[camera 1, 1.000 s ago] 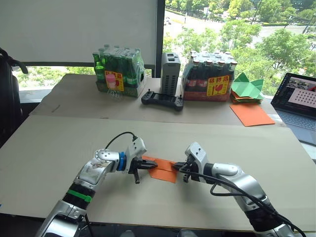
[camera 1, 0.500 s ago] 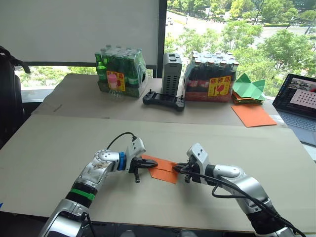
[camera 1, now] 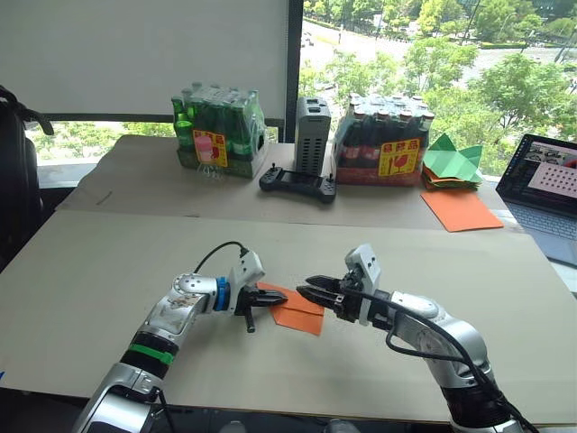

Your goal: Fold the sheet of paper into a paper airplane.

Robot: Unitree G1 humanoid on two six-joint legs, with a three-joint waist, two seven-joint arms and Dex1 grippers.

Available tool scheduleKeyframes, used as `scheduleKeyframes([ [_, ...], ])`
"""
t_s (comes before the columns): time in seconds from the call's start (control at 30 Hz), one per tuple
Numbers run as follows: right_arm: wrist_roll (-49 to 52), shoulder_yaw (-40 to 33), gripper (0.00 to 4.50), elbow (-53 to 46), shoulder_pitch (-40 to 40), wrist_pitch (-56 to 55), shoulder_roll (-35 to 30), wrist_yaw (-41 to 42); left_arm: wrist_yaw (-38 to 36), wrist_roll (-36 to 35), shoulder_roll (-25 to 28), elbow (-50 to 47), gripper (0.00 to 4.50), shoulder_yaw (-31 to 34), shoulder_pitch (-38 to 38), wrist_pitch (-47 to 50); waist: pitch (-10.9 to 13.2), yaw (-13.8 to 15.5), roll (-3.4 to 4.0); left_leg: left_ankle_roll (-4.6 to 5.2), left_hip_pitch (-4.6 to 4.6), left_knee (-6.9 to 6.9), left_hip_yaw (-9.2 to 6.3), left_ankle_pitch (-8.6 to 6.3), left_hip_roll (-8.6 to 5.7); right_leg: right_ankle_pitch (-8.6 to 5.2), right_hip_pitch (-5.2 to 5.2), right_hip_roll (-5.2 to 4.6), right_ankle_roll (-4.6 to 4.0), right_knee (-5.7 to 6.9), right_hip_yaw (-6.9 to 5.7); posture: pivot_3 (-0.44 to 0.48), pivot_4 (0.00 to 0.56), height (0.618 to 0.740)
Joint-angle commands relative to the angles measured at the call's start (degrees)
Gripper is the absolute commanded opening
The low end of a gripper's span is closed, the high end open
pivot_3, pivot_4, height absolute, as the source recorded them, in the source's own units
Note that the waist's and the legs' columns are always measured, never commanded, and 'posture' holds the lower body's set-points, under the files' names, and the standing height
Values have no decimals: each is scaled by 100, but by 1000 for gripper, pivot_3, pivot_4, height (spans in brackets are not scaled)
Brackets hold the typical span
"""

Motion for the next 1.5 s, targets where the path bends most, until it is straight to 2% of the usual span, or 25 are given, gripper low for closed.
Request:
scheduleKeyframes([
  [0.03,-58,221,689,-97,7,-49,-32,36,77,231,101,206,0,-90,137,173,0,-3,0,0,0,0,0,0,0,0,0,0,0,0,0,0,150,740],
  [0.1,-218,376,27,114,-32,-128,-9,-23,64,239,123,189,0,-89,162,168,0,-10,0,0,1,0,0,0,0,0,0,0,0,1,0,0,150,740],
  [0.57,-863,868,27,904,-152,-428,196,-127,40,212,160,76,0,-54,241,232,0,-42,1,0,2,-1,0,0,1,0,-1,2,0,2,1,0,150,740],
  [0.77,-940,781,27,967,-100,-396,182,-231,49,206,186,30,0,-21,258,285,-1,-87,1,0,2,-2,0,0,1,0,-1,2,0,2,1,0,150,740],
  [1.2,-803,448,27,382,603,-161,-387,-181,29,205,174,73,0,-5,238,291,-3,-114,0,0,3,-2,0,0,1,-1,2,1,1,-1,1,0,150,740],
  [1.5,-827,332,27,551,441,-232,-133,-462,24,222,107,126,0,-54,175,281,-5,-121,0,0,5,-2,0,0,1,-1,5,1,1,-1,2,0,150,740],
])
